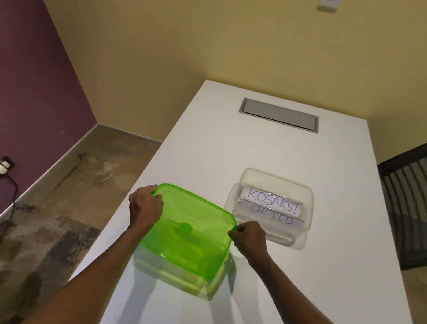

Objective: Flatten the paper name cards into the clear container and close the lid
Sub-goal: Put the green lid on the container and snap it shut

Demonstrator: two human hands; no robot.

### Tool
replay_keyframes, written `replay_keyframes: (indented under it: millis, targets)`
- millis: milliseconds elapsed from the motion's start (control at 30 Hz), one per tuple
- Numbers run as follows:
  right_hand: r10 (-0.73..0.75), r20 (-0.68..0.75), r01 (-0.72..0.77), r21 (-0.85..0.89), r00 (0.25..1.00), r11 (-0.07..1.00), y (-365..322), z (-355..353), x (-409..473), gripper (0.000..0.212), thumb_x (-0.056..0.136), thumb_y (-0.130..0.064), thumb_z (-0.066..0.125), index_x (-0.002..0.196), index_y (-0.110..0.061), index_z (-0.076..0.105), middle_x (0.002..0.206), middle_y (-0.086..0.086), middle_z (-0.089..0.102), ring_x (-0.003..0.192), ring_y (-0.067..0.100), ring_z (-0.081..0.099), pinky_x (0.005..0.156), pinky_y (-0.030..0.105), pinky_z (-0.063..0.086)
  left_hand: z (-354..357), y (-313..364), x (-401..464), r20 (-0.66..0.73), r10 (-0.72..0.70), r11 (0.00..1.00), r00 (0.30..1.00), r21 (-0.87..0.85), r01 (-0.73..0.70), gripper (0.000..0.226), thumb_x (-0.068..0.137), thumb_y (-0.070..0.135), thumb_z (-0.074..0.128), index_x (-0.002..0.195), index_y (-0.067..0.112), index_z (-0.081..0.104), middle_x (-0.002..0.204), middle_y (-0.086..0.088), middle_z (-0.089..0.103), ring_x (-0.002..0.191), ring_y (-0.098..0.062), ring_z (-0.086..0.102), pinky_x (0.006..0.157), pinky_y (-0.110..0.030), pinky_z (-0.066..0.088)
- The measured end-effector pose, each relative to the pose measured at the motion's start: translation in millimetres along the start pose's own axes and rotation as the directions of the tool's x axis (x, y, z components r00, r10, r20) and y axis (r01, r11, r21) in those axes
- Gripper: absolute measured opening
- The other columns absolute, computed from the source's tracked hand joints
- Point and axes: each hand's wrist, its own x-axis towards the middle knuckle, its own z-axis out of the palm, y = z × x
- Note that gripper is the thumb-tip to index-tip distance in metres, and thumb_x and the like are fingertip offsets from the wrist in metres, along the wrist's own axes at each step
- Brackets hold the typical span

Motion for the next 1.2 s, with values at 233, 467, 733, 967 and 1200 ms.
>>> replay_keyframes:
  millis: [233, 467, 733, 967, 1200]
  targets:
    - [0.047, -0.140, -0.007, 0.270, 0.989, 0.963, 1, -51, 6, 0.034, 0.072, -0.022, 0.079, 0.052, -0.007, 0.055, 0.049, 0.001, 0.047, 0.050, 0.014, 0.042, 0.050, 0.026, 0.031, 10, 67, -3, -0.002, -0.017, 0.984, 1.000, -0.179, 0.016, 0.035, 0.088, 0.009, 0.059, 0.123, 0.009, 0.064, 0.126, -0.012, 0.063, 0.113, -0.027, 0.060, 0.086, -0.020, 0.039]
    - [0.044, 0.067, -0.079, 0.748, 0.997, 0.659, 4, -90, 6, 0.012, 0.087, -0.006, 0.065, 0.099, -0.003, 0.066, 0.093, 0.014, 0.073, 0.076, 0.024, 0.068, 0.065, 0.031, 0.053, 17, 115, -10, -0.003, 0.084, 0.956, 0.996, -0.280, -0.082, 0.031, 0.085, 0.010, 0.064, 0.116, 0.010, 0.068, 0.120, -0.009, 0.067, 0.113, -0.022, 0.062, 0.097, -0.022, 0.042]
    - [-0.014, -0.109, 0.097, 0.802, 0.994, 0.590, 5, -135, 3, 0.011, 0.090, -0.001, 0.060, 0.095, -0.010, 0.064, 0.092, 0.013, 0.074, 0.076, 0.025, 0.070, 0.070, 0.034, 0.050, 17, 144, -7, 0.126, -0.093, 0.808, 0.988, -0.570, 0.149, 0.014, 0.080, 0.010, 0.062, 0.079, 0.018, 0.073, 0.081, 0.000, 0.067, 0.076, -0.019, 0.058, 0.073, -0.027, 0.047]
    - [-0.235, -0.393, 0.441, 0.598, 0.889, 0.670, -4, -178, -1, 0.025, 0.085, 0.013, 0.057, 0.086, -0.010, 0.068, 0.079, 0.003, 0.075, 0.069, 0.012, 0.068, 0.068, 0.020, 0.050, 6, 162, -8, 0.522, -0.305, 0.524, 0.796, -0.606, 0.598, 0.052, 0.095, 0.021, 0.057, 0.140, 0.004, 0.038, 0.132, -0.026, 0.043, 0.116, -0.041, 0.050, 0.092, -0.051, 0.049]
    - [-0.501, -0.475, 0.676, 0.344, 0.724, 0.651, -13, -205, -13, 0.035, 0.080, 0.018, 0.058, 0.080, -0.014, 0.069, 0.076, -0.010, 0.070, 0.073, -0.002, 0.061, 0.071, 0.009, 0.045, -2, 177, -13, 0.885, -0.165, 0.241, 0.435, -0.391, 0.888, 0.071, 0.091, 0.025, 0.063, 0.136, -0.017, 0.027, 0.123, -0.044, 0.048, 0.087, -0.055, 0.064, 0.066, -0.056, 0.057]
